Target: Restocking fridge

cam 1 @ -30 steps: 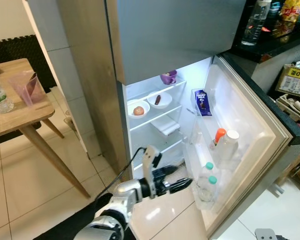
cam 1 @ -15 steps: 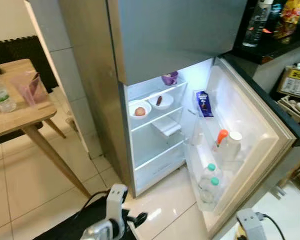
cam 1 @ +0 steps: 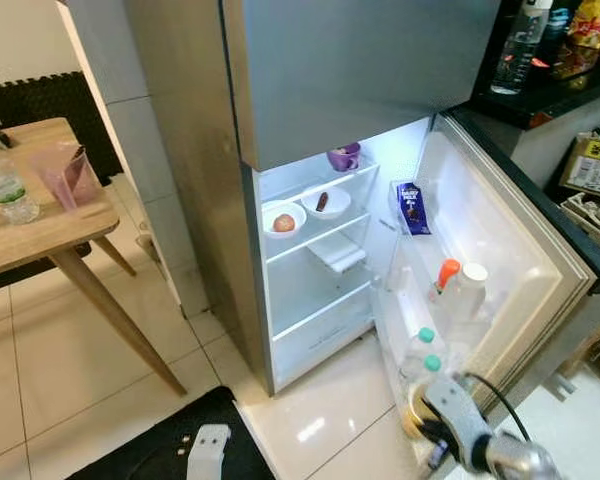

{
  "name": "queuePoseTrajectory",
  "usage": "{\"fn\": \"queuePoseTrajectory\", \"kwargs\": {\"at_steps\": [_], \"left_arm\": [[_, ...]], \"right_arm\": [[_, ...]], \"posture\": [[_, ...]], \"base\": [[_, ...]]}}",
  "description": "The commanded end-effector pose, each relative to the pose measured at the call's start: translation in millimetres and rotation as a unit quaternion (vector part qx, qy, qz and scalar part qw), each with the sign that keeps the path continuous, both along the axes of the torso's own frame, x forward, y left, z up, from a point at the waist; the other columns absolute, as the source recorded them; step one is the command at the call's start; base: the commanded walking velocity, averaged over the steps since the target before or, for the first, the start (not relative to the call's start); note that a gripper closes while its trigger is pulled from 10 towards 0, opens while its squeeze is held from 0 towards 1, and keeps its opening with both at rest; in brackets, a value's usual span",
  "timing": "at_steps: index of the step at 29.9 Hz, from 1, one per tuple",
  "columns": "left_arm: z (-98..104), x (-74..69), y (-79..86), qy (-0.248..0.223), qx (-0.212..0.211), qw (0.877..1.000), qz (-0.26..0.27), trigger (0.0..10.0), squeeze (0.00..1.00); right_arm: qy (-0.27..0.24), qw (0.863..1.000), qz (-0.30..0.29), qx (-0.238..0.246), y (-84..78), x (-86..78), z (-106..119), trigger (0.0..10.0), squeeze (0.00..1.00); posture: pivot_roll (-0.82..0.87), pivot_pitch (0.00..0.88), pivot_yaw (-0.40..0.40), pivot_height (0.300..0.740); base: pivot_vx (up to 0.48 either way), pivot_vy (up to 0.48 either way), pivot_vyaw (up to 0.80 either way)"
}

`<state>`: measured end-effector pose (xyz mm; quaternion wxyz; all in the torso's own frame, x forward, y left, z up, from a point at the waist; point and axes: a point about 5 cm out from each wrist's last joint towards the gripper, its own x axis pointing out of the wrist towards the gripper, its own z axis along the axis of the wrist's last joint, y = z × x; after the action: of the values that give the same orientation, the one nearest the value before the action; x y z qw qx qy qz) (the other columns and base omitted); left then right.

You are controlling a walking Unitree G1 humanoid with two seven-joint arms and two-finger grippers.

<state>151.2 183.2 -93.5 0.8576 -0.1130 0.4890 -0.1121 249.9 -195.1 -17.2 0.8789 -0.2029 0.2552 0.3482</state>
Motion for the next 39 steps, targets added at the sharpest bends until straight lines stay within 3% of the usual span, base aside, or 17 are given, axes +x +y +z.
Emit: {"fn": "queuePoseTrajectory", "kwargs": {"at_steps": [1,4,10,17,23,29,33,34,36,39], "left_arm": [[-3,-7.1,0.2,0.016,0.008,1.0,-0.002,10.0,0.0],[-5,-10.5,-1.1,0.022,0.009,1.0,-0.004,10.0,0.0],[-5,-11.2,-3.5,0.026,0.002,1.0,-0.005,10.0,0.0],[-5,-11.2,-1.2,0.027,0.005,1.0,-0.003,10.0,0.0],[-6,-15.8,3.5,0.035,0.015,0.999,0.002,10.0,0.0],[-8,-19.6,3.1,0.041,0.019,0.999,0.004,10.0,0.0],[-9,-21.9,2.0,0.045,0.021,0.999,0.005,10.0,0.0],[-9,-21.9,2.0,0.045,0.021,0.999,0.005,10.0,0.0],[-9,-22.2,2.4,0.045,0.023,0.999,0.004,10.0,0.0],[-9,-22.4,2.9,0.045,0.024,0.999,0.004,10.0,0.0]], "right_arm": [[-0.032,0.999,0.033,-0.006,10.8,11.0,10,10.0,0.0],[-0.066,0.997,0.043,-0.016,17.9,24.1,20,10.0,0.0],[-0.137,0.989,-0.012,-0.06,18.8,56.4,46,10.0,0.0],[-0.166,0.981,-0.057,-0.086,7.4,67.3,56,10.0,0.0],[-0.179,0.961,-0.156,-0.141,-21.9,74.2,62,10.0,0.0],[-0.189,0.948,-0.203,-0.157,-37.8,76.0,67,10.0,0.0],[-0.195,0.926,-0.267,-0.186,-65.3,74.2,74,10.0,0.0],[-0.195,0.926,-0.267,-0.186,-65.3,74.2,74,10.0,0.0],[-0.195,0.91,-0.3,-0.209,-84.2,70.3,78,10.0,0.0],[-0.191,0.903,-0.317,-0.221,-95.1,66.5,79,10.0,0.0]], "posture": [[-0.09,0.0,-0.027,0.74],[-0.09,0.0,-0.027,0.74],[-0.08,0.0,-0.027,0.74],[-0.08,0.0,-0.028,0.74],[-0.07,0.0,-0.029,0.74],[-0.08,0.0,-0.029,0.74],[-0.07,0.0,-0.03,0.74],[-0.07,0.0,-0.03,0.74],[-0.08,0.0,-0.028,0.74],[-0.08,0.0,-0.027,0.74]], "base": [[0.0,0.0,0.0],[0.0,0.0,0.0],[0.0,0.0,0.0],[0.0,0.0,0.0],[0.0,0.0,0.0],[0.0,0.0,0.0],[0.0,0.0,0.0],[0.0,0.0,0.0],[0.0,0.0,0.0],[0.0,0.0,0.0]]}}
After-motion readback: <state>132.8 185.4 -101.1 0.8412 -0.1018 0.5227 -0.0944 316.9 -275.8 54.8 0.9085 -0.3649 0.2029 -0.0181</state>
